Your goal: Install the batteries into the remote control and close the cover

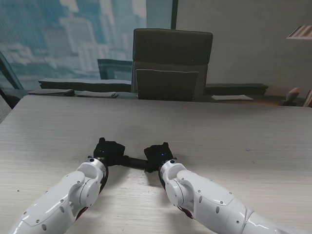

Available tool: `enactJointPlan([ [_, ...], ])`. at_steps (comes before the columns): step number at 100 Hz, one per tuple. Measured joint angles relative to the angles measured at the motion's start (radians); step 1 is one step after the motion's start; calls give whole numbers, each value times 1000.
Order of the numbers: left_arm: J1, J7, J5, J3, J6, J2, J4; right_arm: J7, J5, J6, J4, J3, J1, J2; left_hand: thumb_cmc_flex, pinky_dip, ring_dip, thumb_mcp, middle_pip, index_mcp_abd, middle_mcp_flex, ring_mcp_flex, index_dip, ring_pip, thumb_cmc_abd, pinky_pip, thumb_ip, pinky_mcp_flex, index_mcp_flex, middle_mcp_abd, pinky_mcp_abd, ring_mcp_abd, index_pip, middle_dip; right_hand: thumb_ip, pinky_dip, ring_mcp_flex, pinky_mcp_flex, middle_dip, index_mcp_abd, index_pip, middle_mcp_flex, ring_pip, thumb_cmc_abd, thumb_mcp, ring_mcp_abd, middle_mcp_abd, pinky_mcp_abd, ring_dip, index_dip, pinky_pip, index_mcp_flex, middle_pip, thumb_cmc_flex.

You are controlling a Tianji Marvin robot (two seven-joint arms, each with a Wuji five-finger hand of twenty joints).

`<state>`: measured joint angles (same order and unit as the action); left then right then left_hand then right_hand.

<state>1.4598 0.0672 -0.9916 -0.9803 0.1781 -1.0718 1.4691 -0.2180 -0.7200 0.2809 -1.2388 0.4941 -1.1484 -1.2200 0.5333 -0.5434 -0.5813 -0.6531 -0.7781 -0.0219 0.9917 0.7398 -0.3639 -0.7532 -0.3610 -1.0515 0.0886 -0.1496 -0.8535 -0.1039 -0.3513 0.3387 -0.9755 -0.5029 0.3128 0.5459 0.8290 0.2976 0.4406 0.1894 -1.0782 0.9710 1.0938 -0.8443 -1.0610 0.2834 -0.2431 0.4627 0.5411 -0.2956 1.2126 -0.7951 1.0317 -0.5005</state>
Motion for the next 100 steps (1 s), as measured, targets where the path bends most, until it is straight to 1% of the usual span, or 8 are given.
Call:
enactJointPlan([
  [15,18,37,-3,-41,8,-7,4,15,-15,-15,-11,14,-6,9,-25,0,0,1,1,-2,0,0,-7,0,15,0,-14,1,0,0,0,0,16,0,-4,0,-37,-7,39,-42,51,-43,-19,19,9,-6,3,0,0,-22,0,2,0,16],
  [27,34,60,-2,-71,18,-10,15,14,-28,-47,-15,34,-17,20,-45,0,-2,1,-1,-3,0,0,-43,1,11,0,-14,2,0,0,0,0,12,0,-144,-2,-79,-28,47,-87,157,-91,-70,92,18,-13,4,0,0,-147,-5,2,-24,75],
  [33,42,68,-5,-83,28,-11,23,11,-34,-59,-15,45,-21,25,-49,0,-2,3,-2,-3,0,0,-55,1,21,0,-25,2,0,0,0,0,6,0,-175,-9,-91,-41,47,-98,204,-112,-94,107,18,-17,4,0,-1,-168,-22,11,-40,86],
  [47,63,123,4,-114,31,-18,33,-2,-73,-94,-16,78,-35,37,-62,0,-3,9,-2,-4,0,0,-68,1,21,0,-26,2,0,0,0,0,6,0,-187,-15,-115,-55,47,-98,279,-156,-129,127,18,-25,4,0,-14,-169,-47,39,-61,104],
  [58,80,134,61,-143,22,-26,50,-18,-109,-116,-35,119,-53,50,-62,0,1,36,49,-30,-52,-43,-70,48,42,15,-37,25,35,-3,0,0,107,0,-187,-15,-115,-61,47,-98,298,-168,-143,127,18,-25,4,0,-14,-169,-60,50,-66,104],
  [69,93,125,116,-166,-16,-30,69,-26,-126,-136,-69,175,-78,62,-62,0,12,56,87,-31,-85,-71,-70,84,51,27,-38,37,55,-7,-1,0,172,2,-187,-37,-116,-55,34,-98,298,-166,-185,127,18,-25,4,3,-38,-169,-94,61,-85,105],
  [87,92,221,198,-172,-50,-51,54,-45,-127,-176,-116,278,-122,67,-62,1,23,58,127,-52,-114,-95,-66,122,51,39,-38,42,74,-25,-2,7,218,24,-188,-61,-98,-27,15,-97,319,-179,-267,127,18,-25,4,19,-75,-169,-147,74,-113,111],
  [100,97,221,253,-193,-89,-65,58,-59,-129,-255,-136,344,-142,72,-62,1,25,79,177,-60,-155,-120,-39,140,51,44,-38,49,118,-42,-3,14,309,38,-188,-71,-98,-20,14,-97,319,-179,-286,127,18,-25,4,28,-82,-169,-169,73,-130,115],
])
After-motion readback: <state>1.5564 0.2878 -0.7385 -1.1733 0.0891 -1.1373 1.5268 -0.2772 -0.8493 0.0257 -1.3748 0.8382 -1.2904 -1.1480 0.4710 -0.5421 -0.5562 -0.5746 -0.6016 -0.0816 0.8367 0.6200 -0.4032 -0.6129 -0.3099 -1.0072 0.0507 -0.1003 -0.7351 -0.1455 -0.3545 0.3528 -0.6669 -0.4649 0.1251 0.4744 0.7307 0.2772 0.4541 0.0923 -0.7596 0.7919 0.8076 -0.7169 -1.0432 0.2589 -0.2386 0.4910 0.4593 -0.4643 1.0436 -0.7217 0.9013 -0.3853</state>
